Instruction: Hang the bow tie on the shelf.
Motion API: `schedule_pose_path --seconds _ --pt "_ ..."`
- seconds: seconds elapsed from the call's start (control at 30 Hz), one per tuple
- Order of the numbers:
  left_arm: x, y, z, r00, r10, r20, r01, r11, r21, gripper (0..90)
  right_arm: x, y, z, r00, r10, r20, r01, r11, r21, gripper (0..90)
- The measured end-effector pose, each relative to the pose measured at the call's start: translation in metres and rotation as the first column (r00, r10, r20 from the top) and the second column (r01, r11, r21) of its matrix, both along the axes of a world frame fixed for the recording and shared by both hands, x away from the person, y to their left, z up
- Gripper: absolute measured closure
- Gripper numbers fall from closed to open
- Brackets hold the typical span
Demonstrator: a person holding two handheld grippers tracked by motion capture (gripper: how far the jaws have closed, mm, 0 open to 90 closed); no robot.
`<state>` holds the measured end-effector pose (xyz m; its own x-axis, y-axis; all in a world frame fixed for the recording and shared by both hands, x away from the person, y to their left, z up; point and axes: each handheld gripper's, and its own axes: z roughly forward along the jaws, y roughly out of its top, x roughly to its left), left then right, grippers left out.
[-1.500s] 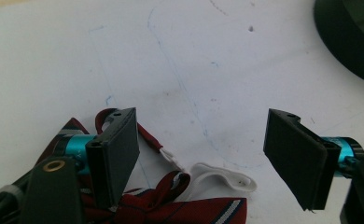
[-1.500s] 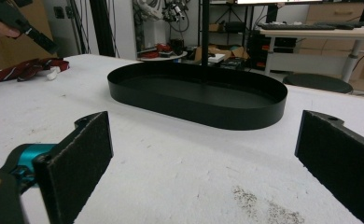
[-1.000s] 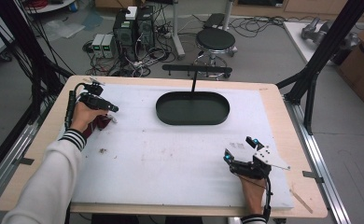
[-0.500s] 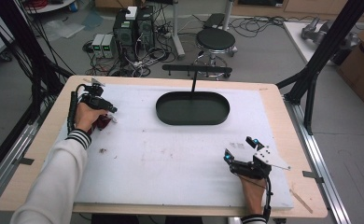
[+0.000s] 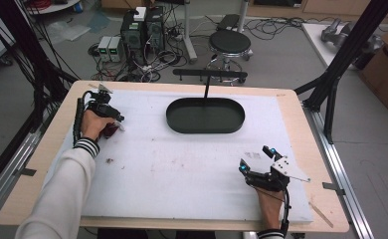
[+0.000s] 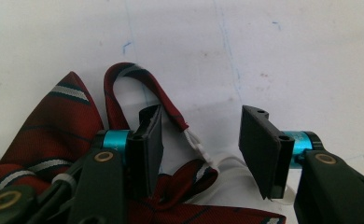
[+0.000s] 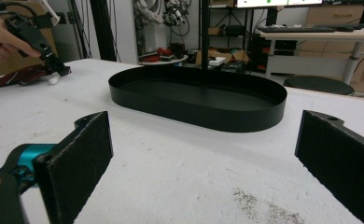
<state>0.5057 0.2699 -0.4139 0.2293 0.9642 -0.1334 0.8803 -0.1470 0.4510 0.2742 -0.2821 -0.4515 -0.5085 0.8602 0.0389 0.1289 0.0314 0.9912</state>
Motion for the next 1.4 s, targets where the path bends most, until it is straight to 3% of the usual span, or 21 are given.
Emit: schedule_pose_path --seconds 0.43,0.63,0.77,0.83,0.93,1.23,1.27,1.3,1.4 --pt "-0.001 0.004 -0.001 0.9997 -0.026 -0.003 0.026 0.9997 0.003 68.3 0.000 0.000 0.000 1.0000 -0.003 0.002 0.003 1.0000 0.000 3.1" --pt "-0.004 0.001 -0.001 0.9986 -0.050 0.017 0.049 0.9974 0.052 81.1 0.000 0.000 0.000 1.0000 -0.004 0.002 0.004 1.0000 0.002 3.0" --pt "-0.006 0.000 -0.001 0.9970 -0.070 0.033 0.069 0.9969 0.039 84.9 0.000 0.000 0.000 1.0000 -0.004 0.002 0.004 1.0000 0.001 3.0" --pt "-0.010 -0.002 0.003 0.9933 -0.092 0.070 0.089 0.9948 0.049 85.0 0.000 0.000 0.000 1.0000 -0.004 0.003 0.004 1.0000 0.001 3.0" --pt "-0.012 -0.001 0.006 0.9918 -0.095 0.085 0.092 0.9951 0.036 85.1 0.000 0.000 0.000 1.0000 -0.002 0.000 0.002 1.0000 0.000 3.1" --pt "-0.024 0.000 0.022 0.9719 -0.116 0.204 0.116 0.9931 0.014 85.2 0.000 0.000 0.000 1.0000 -0.005 0.007 0.005 1.0000 -0.005 3.1" --pt "-0.027 0.000 0.025 0.9654 -0.116 0.234 0.119 0.9929 0.001 85.2 0.000 0.000 0.000 1.0000 -0.004 0.009 0.004 1.0000 -0.007 3.0" --pt "-0.027 0.000 0.025 0.9654 -0.116 0.234 0.119 0.9929 0.001 85.2 0.000 0.000 0.000 1.0000 -0.004 0.009 0.004 1.0000 -0.007 3.0" --pt "-0.032 -0.001 0.034 0.9476 -0.119 0.296 0.130 0.9914 -0.019 85.2 0.000 0.000 0.000 1.0000 -0.005 0.009 0.005 1.0000 -0.006 3.0"
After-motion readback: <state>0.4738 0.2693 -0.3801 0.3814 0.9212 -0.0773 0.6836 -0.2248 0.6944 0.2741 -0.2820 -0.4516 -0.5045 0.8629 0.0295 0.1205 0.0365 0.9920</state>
